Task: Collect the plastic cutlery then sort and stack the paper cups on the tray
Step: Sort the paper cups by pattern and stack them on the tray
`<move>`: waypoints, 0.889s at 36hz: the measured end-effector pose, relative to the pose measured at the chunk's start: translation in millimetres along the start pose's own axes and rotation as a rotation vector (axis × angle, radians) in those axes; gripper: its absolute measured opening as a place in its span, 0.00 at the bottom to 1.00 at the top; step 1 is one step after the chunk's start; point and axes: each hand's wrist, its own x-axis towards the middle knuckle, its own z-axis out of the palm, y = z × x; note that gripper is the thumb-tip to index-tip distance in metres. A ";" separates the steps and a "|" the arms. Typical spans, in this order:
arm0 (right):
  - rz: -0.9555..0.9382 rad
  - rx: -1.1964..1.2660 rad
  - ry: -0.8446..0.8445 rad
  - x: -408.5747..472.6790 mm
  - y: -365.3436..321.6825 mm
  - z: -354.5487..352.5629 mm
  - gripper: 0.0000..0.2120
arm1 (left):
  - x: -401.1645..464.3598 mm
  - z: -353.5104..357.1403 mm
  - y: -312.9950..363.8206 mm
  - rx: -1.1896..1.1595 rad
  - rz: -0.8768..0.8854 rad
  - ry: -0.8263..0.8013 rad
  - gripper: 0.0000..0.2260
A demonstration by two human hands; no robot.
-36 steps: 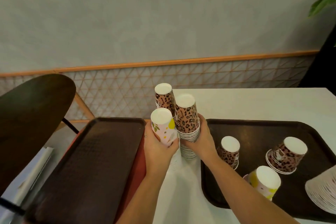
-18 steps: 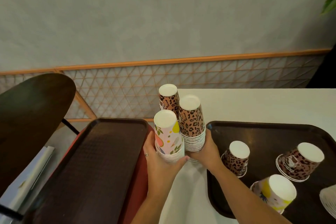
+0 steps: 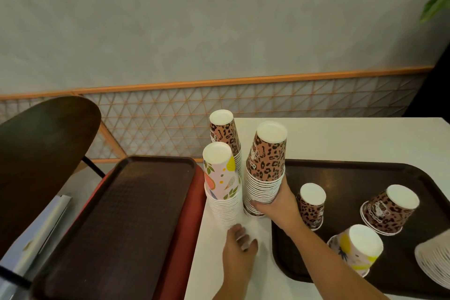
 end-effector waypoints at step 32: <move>0.001 0.034 0.008 -12.9 -8.1 -12.5 0.40 | -10.7 29.2 50.6 -0.655 -0.091 -0.046 0.22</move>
